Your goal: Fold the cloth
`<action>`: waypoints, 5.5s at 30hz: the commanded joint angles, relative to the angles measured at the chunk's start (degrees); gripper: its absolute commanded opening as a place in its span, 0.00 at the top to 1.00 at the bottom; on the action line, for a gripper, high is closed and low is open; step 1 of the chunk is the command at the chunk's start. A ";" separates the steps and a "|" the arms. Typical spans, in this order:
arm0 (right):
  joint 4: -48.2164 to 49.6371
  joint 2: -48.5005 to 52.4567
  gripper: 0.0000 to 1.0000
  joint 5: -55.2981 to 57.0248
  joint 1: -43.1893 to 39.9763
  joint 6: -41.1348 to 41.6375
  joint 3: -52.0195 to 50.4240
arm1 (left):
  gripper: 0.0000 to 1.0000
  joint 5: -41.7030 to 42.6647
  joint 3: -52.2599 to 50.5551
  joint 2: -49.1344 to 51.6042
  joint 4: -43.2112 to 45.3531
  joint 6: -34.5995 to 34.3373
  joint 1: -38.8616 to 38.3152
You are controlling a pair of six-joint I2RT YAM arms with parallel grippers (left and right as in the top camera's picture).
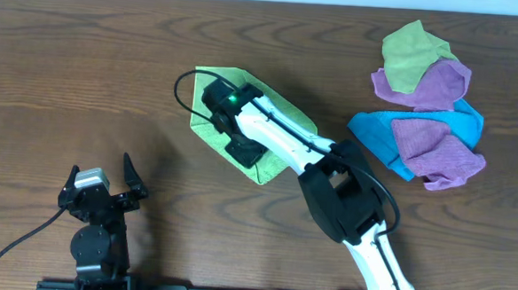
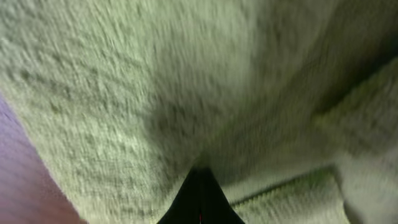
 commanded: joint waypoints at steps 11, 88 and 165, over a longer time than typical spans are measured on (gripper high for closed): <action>-5.11 -6.03 0.60 2.99 0.24 5.09 1.55 | 0.05 -1.62 -1.01 -0.07 -2.58 1.05 0.24; 28.24 -38.34 0.12 -17.29 -30.51 8.87 -27.82 | 0.05 11.82 54.40 96.15 -7.91 -0.85 -25.22; 25.20 -38.32 0.11 -17.90 -28.96 8.85 -27.82 | 0.15 -0.46 59.47 100.48 -18.36 -6.93 -32.83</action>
